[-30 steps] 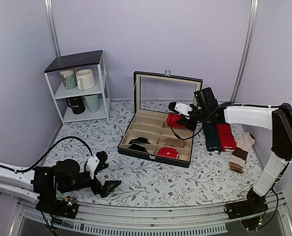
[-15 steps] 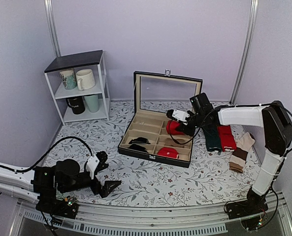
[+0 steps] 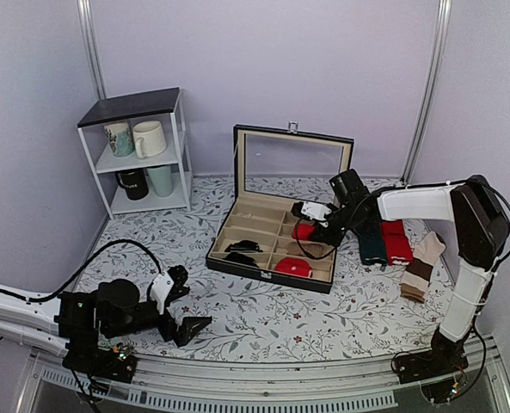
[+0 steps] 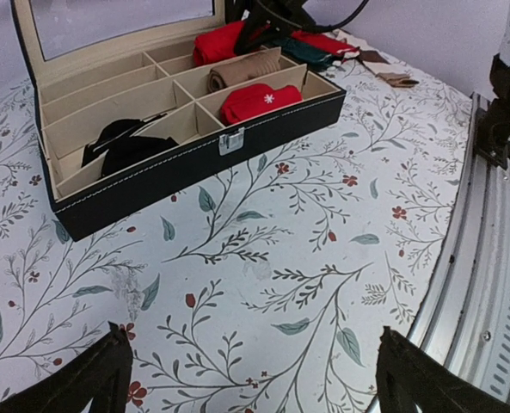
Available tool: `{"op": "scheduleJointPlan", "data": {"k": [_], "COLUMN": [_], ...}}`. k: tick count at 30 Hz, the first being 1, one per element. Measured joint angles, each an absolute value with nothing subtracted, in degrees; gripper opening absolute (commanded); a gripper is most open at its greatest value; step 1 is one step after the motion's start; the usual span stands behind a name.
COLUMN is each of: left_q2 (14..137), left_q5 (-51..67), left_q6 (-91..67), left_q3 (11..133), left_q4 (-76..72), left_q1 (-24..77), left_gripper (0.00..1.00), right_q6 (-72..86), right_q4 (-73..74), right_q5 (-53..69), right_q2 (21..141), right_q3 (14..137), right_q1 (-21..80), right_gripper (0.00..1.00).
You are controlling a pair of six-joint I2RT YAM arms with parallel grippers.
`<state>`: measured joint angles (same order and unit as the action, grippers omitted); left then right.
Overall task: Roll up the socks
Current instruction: Move the storage box to the center of the board.
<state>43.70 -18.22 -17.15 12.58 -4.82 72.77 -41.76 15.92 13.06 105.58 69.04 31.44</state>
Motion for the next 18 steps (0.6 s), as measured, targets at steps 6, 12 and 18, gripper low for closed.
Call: {"op": "scheduleJointPlan", "data": {"k": [6, 12, 18], "left_q2": [43.5, 42.3, 41.8], "left_q5": [-18.2, -18.0, -18.0], "left_q6": [-17.1, -17.2, -17.2], "left_q3": [12.6, 12.3, 12.2], "left_q4": [-4.8, -4.8, -4.8], "left_q1": [72.8, 72.7, 72.7], "left_gripper": [1.0, 1.0, 1.0], "right_q6": [-40.4, -38.6, -35.2], "right_q4": [16.4, 16.7, 16.9], "right_q5": [12.9, 14.6, 15.5], "right_q2": [108.6, 109.6, 109.6], "right_q3": [71.0, 71.5, 70.8], "right_q1": [31.6, 31.9, 36.9], "right_gripper": [0.02, 0.02, 0.02]}}
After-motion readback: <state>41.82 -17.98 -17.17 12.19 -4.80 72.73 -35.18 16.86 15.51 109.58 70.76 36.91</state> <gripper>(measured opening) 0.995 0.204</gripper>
